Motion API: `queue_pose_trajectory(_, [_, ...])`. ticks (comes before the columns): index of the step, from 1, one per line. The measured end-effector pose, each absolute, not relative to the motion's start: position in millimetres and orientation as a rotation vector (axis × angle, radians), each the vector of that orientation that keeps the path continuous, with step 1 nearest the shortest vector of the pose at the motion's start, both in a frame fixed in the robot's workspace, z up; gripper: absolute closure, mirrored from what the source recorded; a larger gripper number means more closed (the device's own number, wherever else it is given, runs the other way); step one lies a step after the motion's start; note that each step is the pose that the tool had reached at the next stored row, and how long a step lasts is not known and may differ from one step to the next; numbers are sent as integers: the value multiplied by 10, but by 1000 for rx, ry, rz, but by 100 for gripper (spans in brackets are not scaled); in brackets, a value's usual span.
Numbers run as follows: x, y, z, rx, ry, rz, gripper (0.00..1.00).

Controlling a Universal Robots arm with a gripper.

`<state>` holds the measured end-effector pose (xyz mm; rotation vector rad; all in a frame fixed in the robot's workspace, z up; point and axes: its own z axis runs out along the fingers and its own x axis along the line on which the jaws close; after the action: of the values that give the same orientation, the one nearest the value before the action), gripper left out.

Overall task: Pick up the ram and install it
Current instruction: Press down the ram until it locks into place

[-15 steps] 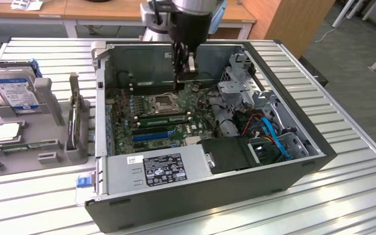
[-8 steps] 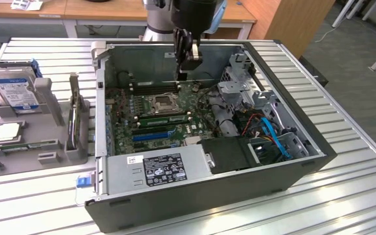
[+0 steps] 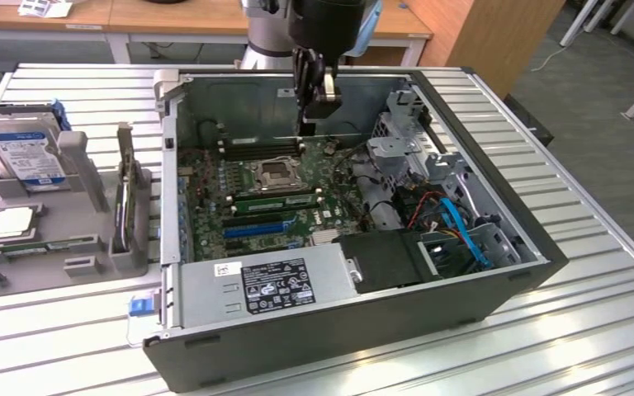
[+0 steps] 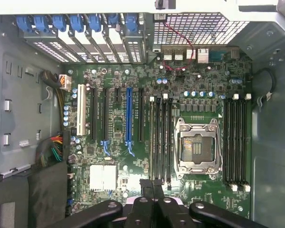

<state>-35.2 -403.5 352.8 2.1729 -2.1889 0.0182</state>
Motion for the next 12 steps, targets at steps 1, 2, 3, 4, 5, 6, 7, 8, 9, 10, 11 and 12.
queue_pose_trajectory(1, [-352, -4035, 3528, 2173, -2189, 18, 89])
queue_pose_trajectory(2, [-352, -4035, 3528, 2173, -2189, 18, 89])
queue_pose_trajectory(3, [-352, -4035, 3528, 2173, -2189, 18, 89])
queue_pose_trajectory(4, [-352, -4035, 3528, 2173, -2189, 18, 89])
queue_pose_trajectory(5, [-352, -4035, 3528, 2173, -2189, 18, 89])
queue_pose_trajectory(6, [-352, -4035, 3528, 2173, -2189, 18, 89])
queue_pose_trajectory(7, [-352, -4035, 3528, 2173, -2189, 18, 89])
queue_pose_trajectory(8, [-352, -4035, 3528, 2172, -2189, 18, 89])
queue_pose_trajectory(9, [-353, -4035, 3528, 2168, -2193, 18, 89])
queue_pose_trajectory(10, [-352, -4035, 3528, 2156, -2206, 18, 89])
queue_pose_trajectory(11, [-352, -4035, 3528, 2140, -2221, 17, 89])
queue_pose_trajectory(12, [-352, -4035, 3528, 2124, -2236, 16, 89])
